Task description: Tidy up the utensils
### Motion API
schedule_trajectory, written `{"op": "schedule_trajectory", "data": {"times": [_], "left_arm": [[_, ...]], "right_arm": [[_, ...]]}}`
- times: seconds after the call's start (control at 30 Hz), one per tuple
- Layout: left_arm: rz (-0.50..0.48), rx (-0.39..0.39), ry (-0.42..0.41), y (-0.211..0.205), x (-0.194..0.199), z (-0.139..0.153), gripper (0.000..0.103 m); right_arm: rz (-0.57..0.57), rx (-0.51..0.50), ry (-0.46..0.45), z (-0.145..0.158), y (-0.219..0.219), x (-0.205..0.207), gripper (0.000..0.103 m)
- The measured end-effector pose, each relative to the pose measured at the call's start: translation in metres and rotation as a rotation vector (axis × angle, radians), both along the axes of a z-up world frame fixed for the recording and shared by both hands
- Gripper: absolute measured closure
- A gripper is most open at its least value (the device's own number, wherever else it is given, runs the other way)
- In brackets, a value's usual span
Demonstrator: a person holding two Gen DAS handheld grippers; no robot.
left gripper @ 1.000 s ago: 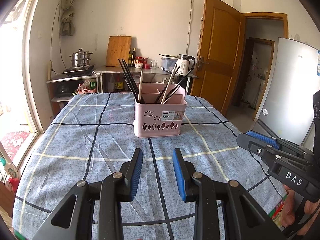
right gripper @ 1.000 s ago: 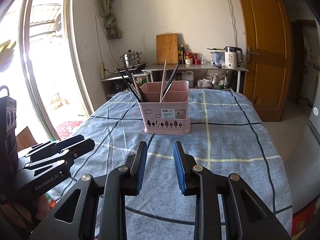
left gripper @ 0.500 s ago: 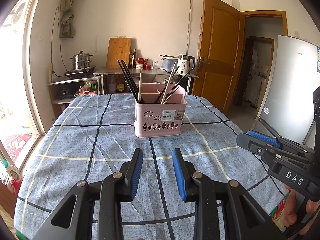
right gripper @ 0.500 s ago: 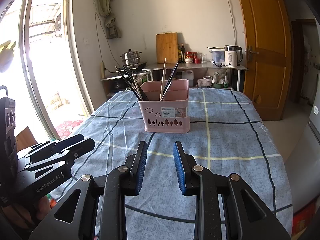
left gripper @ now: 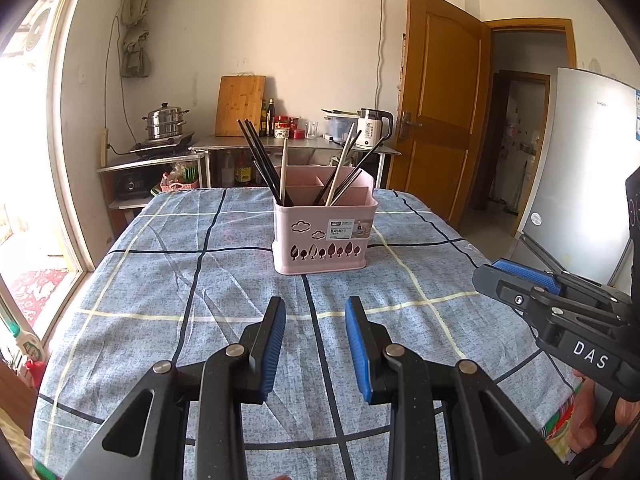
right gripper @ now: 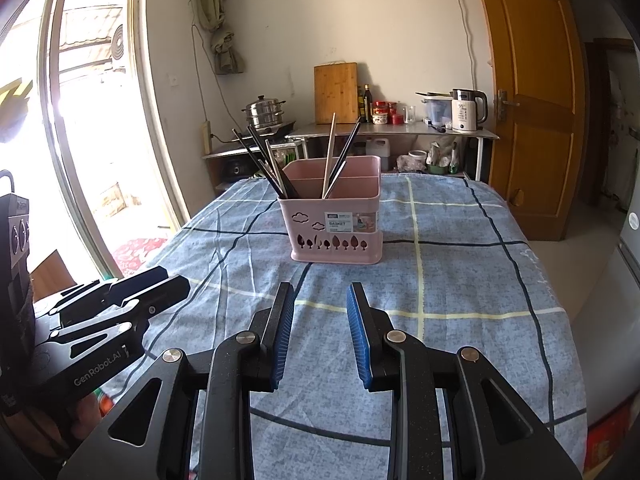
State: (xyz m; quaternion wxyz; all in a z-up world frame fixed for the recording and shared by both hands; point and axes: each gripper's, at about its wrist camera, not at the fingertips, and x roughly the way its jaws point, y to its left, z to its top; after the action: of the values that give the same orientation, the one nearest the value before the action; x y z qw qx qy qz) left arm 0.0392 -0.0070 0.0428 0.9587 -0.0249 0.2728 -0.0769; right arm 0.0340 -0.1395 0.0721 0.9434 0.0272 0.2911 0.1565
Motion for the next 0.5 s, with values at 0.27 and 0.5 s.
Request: {"op": "schedule_trajectory", "data": {"times": [0.27,0.5], "left_arm": [[0.0,0.006,-0.003,-0.0008,-0.0009,0.0003,0.072],[0.003,0.021,-0.008,-0.003,-0.0025,0.0015,0.072]], "right_arm": [[0.0,0.0,0.0,-0.0002,0.0003,-0.0001,0.075],[0.002,-0.001,0.001,-0.0001,0.0003,0.0005,0.075]]}}
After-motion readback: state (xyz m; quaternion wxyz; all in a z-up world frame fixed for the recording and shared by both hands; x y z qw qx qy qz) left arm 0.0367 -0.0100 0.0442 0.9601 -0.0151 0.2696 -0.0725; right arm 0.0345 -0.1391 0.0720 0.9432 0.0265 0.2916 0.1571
